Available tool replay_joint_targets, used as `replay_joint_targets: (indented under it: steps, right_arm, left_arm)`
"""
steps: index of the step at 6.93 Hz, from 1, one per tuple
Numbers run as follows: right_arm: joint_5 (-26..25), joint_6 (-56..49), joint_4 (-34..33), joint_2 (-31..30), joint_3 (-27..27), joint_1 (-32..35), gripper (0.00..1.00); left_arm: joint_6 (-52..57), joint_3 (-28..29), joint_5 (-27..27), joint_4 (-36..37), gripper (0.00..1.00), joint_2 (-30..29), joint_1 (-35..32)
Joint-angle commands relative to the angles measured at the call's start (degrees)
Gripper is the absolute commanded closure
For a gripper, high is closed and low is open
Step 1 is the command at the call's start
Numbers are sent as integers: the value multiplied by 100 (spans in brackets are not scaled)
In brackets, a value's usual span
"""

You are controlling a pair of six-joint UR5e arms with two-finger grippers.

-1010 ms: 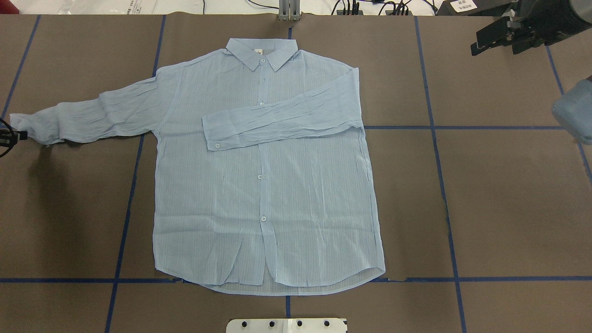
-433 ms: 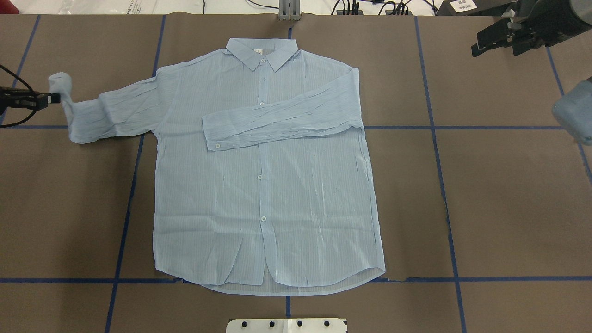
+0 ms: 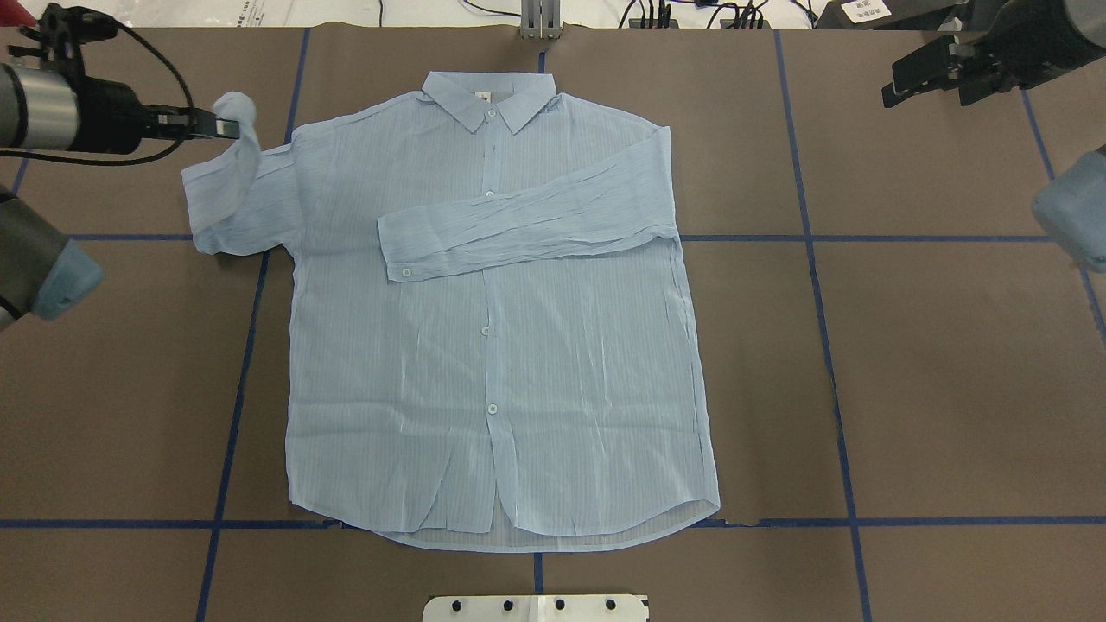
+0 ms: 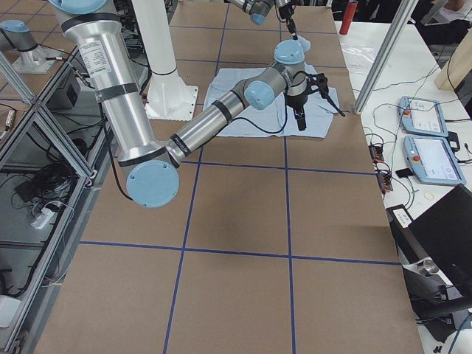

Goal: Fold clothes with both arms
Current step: 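Fold the held sleeve across the shirt front with the left gripper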

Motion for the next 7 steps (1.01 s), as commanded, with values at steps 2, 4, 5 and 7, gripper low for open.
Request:
replay_joint_targets:
  steps: [2, 4, 5, 7]
  right_arm:
    - [-5, 1, -9, -14, -44, -6, 0]
    - [-14, 1, -9, -49, -53, -6, 0]
    - [-23, 1, -9, -57, -62, -6, 0]
    - [-23, 1, -9, -58, -88, -6, 0]
  left_arm:
    - [-802, 16, 817, 1207, 100, -1335, 1088]
    - [-786, 7, 1545, 1237, 100, -1505, 1755]
    - [-785, 33, 1889, 1237, 100, -1618, 2107]
    - [-742, 25, 2181, 1237, 100, -1716, 2504]
